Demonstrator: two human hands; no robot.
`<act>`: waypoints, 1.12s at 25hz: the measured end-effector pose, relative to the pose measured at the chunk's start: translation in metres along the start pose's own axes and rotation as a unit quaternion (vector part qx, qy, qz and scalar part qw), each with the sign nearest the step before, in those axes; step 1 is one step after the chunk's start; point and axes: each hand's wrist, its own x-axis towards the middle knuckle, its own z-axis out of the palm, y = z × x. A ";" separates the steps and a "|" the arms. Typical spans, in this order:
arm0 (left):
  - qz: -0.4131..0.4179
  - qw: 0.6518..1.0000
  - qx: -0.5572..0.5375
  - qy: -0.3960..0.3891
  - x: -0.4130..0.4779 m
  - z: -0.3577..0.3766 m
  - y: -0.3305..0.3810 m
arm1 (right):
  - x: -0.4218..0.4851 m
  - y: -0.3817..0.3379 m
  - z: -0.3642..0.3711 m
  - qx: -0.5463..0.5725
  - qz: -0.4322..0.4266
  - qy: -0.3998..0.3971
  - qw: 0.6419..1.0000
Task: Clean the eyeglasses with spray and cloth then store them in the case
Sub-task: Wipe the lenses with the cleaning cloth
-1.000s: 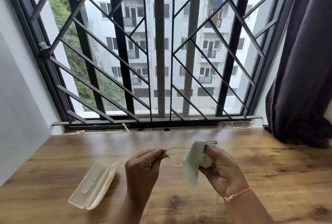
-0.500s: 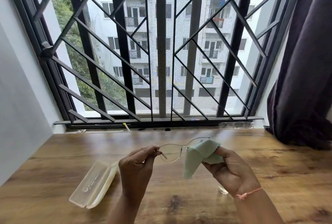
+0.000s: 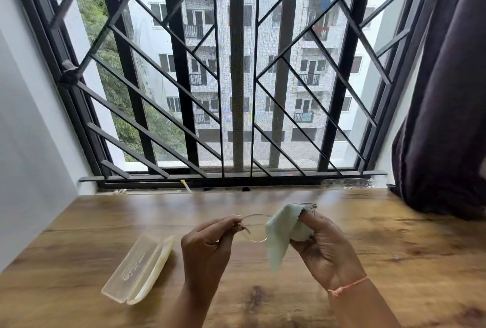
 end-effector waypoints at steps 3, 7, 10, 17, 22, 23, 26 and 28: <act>-0.014 1.000 -0.003 0.010 0.002 -0.003 -0.002 | 0.004 -0.004 -0.004 0.053 -0.001 0.048 0.997; -0.029 0.999 0.005 0.018 0.004 -0.007 -0.004 | 0.006 -0.008 -0.009 0.068 0.020 0.057 0.996; -0.033 0.999 0.011 0.020 0.004 -0.008 -0.005 | 0.007 -0.012 -0.014 0.069 0.036 0.047 0.996; -0.079 0.997 -0.011 -0.008 0.004 -0.005 -0.012 | 0.001 -0.011 -0.011 0.006 0.031 -0.034 0.999; -0.186 0.973 0.066 -0.117 0.005 -0.003 -0.017 | 0.002 -0.001 -0.010 -0.005 -0.053 0.011 0.999; -0.191 0.972 0.082 -0.113 0.006 -0.003 -0.015 | 0.001 0.002 -0.009 -0.024 -0.073 0.018 0.997; -0.170 0.981 0.064 -0.071 0.016 -0.001 0.004 | -0.001 0.015 -0.007 -0.100 -0.141 0.052 0.984; -0.135 0.986 0.043 -0.089 0.020 0.007 0.022 | -0.001 0.023 -0.005 -0.138 -0.172 0.052 0.974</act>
